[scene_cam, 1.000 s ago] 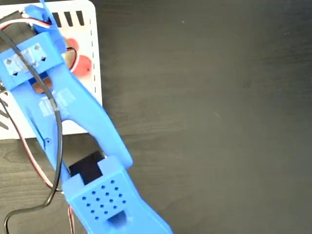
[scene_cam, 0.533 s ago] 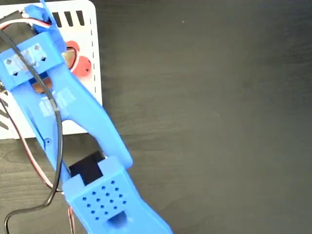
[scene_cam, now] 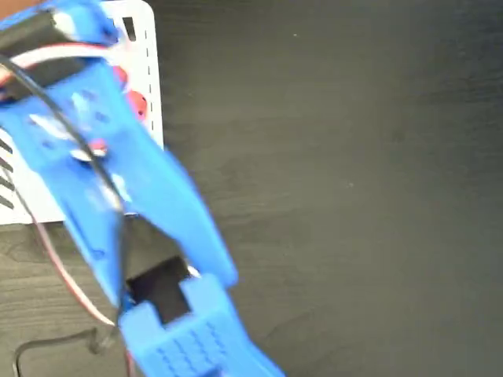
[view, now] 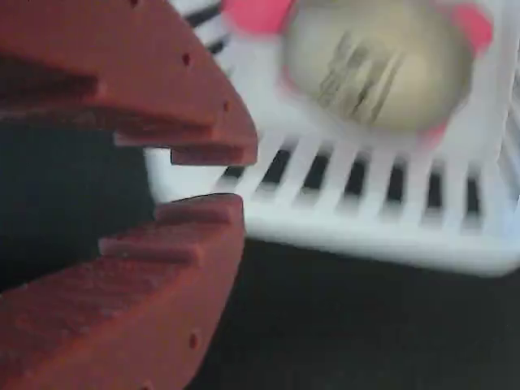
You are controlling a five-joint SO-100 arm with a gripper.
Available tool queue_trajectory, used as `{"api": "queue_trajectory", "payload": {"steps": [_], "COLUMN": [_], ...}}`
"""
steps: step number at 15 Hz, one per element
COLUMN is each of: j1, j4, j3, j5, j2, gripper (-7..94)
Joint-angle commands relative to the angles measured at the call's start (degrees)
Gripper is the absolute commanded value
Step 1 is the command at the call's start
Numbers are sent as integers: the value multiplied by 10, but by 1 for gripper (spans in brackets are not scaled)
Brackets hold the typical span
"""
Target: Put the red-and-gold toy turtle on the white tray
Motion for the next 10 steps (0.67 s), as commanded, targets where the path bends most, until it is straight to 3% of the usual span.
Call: {"api": "queue_trajectory", "payload": {"steps": [1,2,5,7,9,10], "j1": [46,79,190,214,205,192], "j4": [-4,-61,-329,-484,-600,-621], "j3": [4,112,496,769,991,1078], "j5": [7,-3,-56,-92,-106,-106], "j2": [153,236,446,562,662,709], "gripper": [0,0,0,0,0,0]}}
